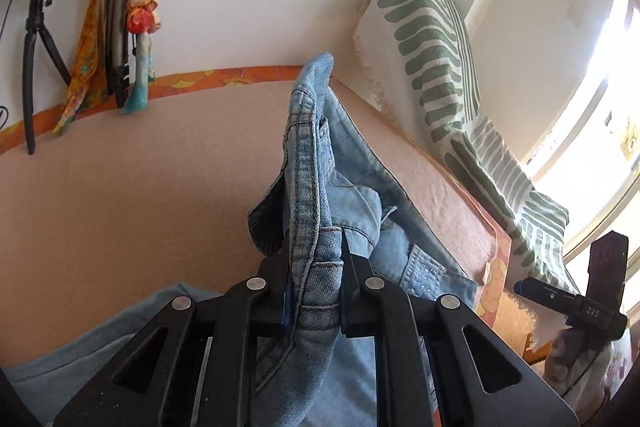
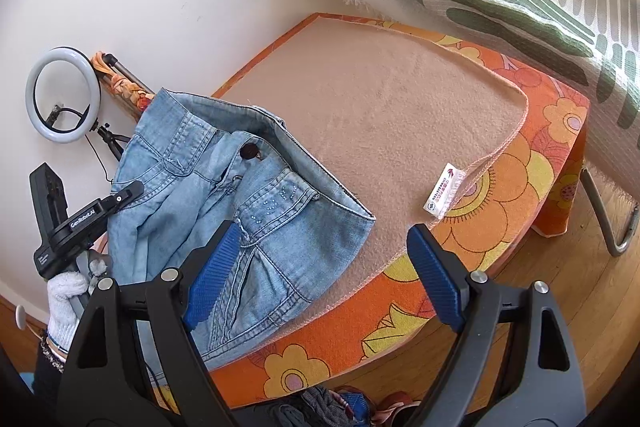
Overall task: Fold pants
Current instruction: 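Grasp the waistband with the left tool while the right tool grasps the pocket side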
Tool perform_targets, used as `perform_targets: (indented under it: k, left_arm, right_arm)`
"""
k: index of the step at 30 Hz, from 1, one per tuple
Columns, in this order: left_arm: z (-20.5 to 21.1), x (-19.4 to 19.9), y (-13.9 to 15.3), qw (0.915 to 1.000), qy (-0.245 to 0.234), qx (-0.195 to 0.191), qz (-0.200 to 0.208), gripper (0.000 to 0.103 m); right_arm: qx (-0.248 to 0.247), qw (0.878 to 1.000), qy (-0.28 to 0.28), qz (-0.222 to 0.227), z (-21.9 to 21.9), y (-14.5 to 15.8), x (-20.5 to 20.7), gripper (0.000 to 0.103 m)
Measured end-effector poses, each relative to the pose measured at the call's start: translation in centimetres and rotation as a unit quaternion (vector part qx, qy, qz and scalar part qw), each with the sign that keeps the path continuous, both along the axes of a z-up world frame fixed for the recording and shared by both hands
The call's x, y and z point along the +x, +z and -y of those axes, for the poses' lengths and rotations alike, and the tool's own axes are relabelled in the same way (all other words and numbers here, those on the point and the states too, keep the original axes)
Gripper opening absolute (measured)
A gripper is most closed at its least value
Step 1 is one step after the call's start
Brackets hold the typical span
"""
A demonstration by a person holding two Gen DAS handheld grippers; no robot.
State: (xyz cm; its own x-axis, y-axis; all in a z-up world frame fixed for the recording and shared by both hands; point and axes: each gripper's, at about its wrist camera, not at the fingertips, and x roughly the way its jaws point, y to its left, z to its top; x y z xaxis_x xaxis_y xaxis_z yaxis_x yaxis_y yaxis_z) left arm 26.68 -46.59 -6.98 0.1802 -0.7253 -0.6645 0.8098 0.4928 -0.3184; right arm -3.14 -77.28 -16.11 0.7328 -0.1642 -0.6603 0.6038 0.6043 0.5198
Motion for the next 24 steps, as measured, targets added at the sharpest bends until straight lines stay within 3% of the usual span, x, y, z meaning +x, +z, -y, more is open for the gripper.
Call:
perform_targets:
  k: [7, 11, 16, 22, 24]
  left_arm:
    - [0.5, -6.8, -0.4, 0.9957, -0.080, 0.018, 0.043, 0.014]
    - [1.2, -10.4, -1.9, 0.9882, -0.122, 0.049, 0.078, 0.014]
    - [1.8, -13.3, -4.5, 0.9804, -0.152, 0.089, 0.088, 0.014]
    - [2.5, -14.2, -6.4, 0.9765, -0.153, 0.120, 0.094, 0.015]
    - [2.7, -14.4, -6.3, 0.9761, -0.149, 0.126, 0.094, 0.018]
  right_arm:
    - [0.050, 0.996, -0.018, 0.066, 1.4, -0.1, -1.5, 0.088]
    - [0.072, 0.991, -0.030, 0.108, 2.3, 0.1, -2.6, 0.088]
    - [0.130, 0.979, -0.020, 0.157, 3.1, -0.8, -2.8, 0.088]
    - [0.164, 0.977, -0.006, 0.134, 3.2, -2.8, -0.8, 0.088]
    - [0.158, 0.981, -0.008, 0.112, 3.3, -3.3, 0.0, 0.083]
